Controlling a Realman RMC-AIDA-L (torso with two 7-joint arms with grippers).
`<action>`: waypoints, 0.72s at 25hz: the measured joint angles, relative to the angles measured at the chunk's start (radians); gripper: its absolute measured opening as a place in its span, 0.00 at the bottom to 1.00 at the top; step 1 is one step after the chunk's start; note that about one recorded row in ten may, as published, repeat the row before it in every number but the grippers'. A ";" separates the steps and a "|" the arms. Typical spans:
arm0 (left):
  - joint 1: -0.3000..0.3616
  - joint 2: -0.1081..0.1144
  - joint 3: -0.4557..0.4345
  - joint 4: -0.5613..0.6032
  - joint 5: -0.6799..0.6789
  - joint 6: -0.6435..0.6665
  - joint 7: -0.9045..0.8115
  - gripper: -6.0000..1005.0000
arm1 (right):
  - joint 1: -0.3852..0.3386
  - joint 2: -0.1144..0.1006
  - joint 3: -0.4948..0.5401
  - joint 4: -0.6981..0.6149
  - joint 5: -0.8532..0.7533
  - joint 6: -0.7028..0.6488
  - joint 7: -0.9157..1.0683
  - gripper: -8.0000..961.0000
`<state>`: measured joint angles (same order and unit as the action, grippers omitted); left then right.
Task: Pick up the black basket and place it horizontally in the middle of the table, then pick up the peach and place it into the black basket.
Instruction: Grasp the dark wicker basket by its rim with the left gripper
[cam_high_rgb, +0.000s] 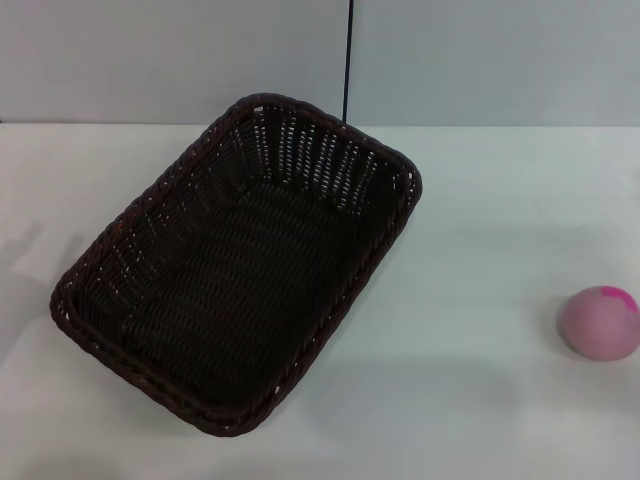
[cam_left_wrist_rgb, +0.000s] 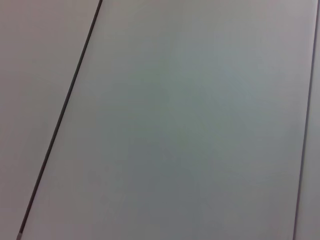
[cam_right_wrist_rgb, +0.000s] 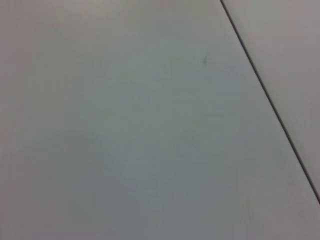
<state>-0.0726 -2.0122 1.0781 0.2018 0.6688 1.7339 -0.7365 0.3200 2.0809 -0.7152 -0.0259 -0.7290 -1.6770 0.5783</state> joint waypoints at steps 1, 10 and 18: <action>0.000 -0.006 0.001 0.001 0.000 -0.007 0.008 0.57 | 0.001 -0.001 -0.003 0.001 0.000 0.001 0.000 0.76; -0.001 -0.023 0.001 0.007 0.000 -0.001 0.052 0.63 | 0.001 -0.003 -0.004 0.003 0.000 0.018 0.000 0.76; 0.001 -0.003 0.031 0.123 0.014 -0.016 -0.019 0.72 | -0.005 -0.004 -0.003 -0.004 0.000 0.019 0.000 0.76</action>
<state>-0.0720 -2.0152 1.1091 0.3243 0.6831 1.7184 -0.7557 0.3152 2.0769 -0.7180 -0.0301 -0.7290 -1.6582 0.5783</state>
